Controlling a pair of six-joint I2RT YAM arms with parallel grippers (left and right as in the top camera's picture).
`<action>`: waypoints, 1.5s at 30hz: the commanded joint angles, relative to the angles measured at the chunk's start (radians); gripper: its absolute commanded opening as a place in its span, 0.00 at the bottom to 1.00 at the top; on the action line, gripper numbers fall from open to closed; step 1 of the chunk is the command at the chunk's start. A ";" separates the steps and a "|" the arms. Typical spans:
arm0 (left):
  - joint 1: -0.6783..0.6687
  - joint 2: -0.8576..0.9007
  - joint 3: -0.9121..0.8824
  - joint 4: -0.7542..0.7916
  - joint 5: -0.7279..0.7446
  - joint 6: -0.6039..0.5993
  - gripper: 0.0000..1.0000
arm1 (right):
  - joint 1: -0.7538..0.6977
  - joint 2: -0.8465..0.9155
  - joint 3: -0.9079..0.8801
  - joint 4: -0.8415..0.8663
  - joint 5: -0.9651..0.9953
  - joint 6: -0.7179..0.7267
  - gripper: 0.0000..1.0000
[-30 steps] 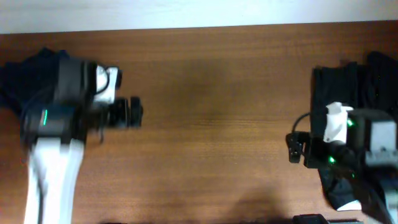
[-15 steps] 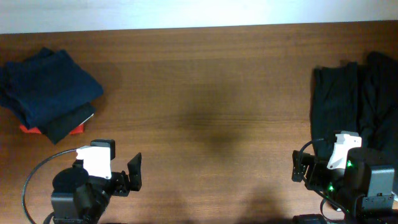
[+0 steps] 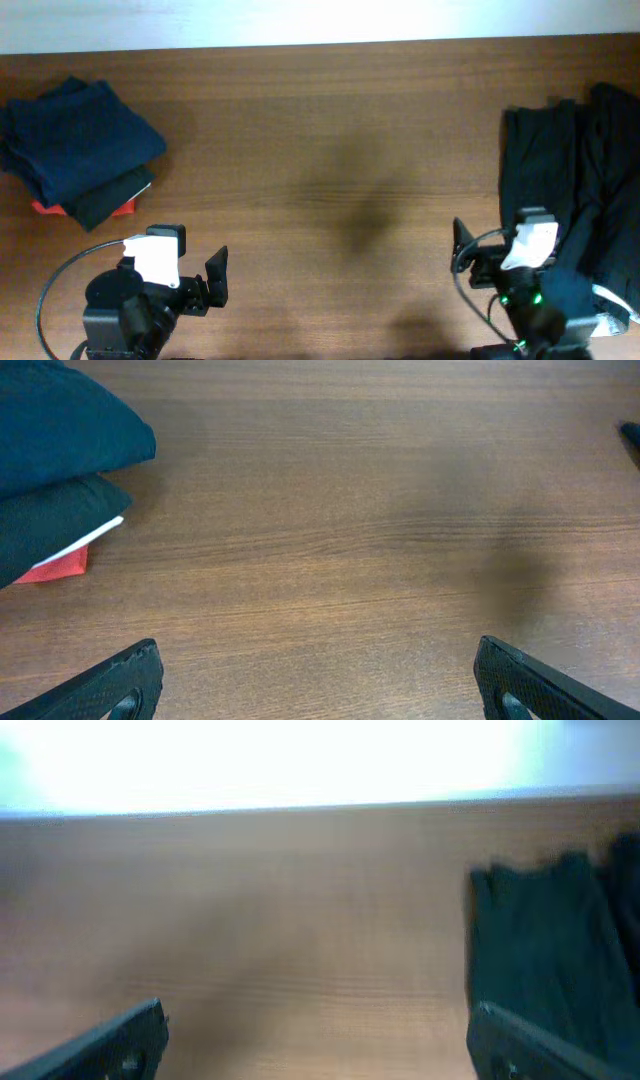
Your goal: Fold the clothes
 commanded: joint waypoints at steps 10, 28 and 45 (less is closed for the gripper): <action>0.000 -0.006 -0.006 0.001 -0.003 -0.006 0.99 | 0.015 -0.289 -0.533 0.595 -0.011 -0.163 0.99; 0.000 -0.006 -0.006 0.001 -0.003 -0.006 0.99 | 0.017 -0.286 -0.533 0.510 -0.014 -0.193 0.99; 0.000 -0.469 -0.611 0.542 -0.122 0.035 0.99 | 0.017 -0.286 -0.533 0.510 -0.014 -0.193 0.99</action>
